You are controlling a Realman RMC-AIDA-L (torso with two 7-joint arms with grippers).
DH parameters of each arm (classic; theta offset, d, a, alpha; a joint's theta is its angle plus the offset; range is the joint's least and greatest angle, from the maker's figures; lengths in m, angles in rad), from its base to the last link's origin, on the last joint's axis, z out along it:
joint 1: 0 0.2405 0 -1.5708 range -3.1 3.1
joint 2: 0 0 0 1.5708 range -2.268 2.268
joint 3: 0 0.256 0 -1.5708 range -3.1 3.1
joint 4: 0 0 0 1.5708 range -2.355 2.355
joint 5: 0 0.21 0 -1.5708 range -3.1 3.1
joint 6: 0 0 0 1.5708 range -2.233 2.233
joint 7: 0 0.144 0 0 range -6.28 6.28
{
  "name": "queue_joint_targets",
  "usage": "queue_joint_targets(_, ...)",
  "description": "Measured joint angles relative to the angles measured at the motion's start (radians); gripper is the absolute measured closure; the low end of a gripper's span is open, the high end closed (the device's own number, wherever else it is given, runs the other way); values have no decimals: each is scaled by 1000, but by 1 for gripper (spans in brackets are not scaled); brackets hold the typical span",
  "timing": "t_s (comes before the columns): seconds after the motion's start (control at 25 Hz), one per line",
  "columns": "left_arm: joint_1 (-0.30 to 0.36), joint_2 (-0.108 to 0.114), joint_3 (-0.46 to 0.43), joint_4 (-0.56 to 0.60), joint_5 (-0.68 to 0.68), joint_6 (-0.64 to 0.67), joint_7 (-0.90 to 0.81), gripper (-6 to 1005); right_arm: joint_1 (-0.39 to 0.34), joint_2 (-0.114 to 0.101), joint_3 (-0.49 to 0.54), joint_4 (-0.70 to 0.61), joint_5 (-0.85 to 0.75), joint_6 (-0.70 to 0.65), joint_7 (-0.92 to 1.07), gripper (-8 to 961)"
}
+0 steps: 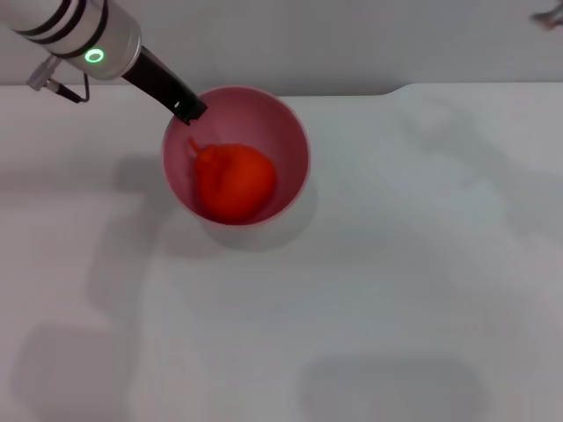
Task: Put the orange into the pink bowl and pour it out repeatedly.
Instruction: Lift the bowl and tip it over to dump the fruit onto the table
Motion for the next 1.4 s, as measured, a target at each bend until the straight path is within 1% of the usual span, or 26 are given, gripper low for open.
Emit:
queue_joint_targets(0.04,1,0,4,0,-1,-4,0,956,-11,0,2,46,142,-23,-123,413)
queue_joint_targets(0.08,3,-1,12,0,-3,-12,0,956,-17,-1,5,88,248,-51,-216,413)
queue_joint_targets(0.12,5,-1,24,0,-7,-20,0,956,-21,-1,17,147,373,-101,-319,413)
queue_joint_targets(0.32,23,-3,101,-1,-48,-93,0,956,-19,-2,56,418,813,-359,-602,413)
queue_joint_targets(0.4,37,-4,135,5,-67,-136,0,956,-10,-3,57,510,936,-434,-663,413)
queue_joint_targets(0.48,61,-4,187,23,-94,-194,0,956,-1,-6,62,579,1008,-478,-678,413)
queue_joint_targets(0.6,108,-6,280,62,-149,-320,1,956,5,-8,78,642,1045,-505,-672,413)
queue_joint_targets(0.72,179,-6,428,90,-193,-560,11,956,10,-4,84,674,1048,-516,-662,413)
queue_joint_targets(0.84,241,-7,567,91,-196,-801,14,956,16,-3,85,700,1050,-522,-653,413)
queue_joint_targets(0.96,298,-6,667,95,-188,-972,27,956,17,-3,85,708,1051,-523,-634,413)
queue_joint_targets(1.0,313,-6,688,95,-187,-1011,39,956,17,-3,85,709,1052,-523,-628,413)
queue_joint_targets(1.12,382,-7,783,98,-183,-1202,106,956,17,-3,83,711,1053,-523,-614,413)
queue_joint_targets(1.2,424,-7,851,89,-183,-1343,150,956,17,-3,79,711,1054,-524,-606,414)
queue_joint_targets(1.28,466,-6,934,61,-182,-1532,206,956,20,-3,76,711,1054,-523,-596,414)
queue_joint_targets(1.4,492,-9,1010,19,-182,-1716,256,956,29,-3,67,717,1054,-522,-591,414)
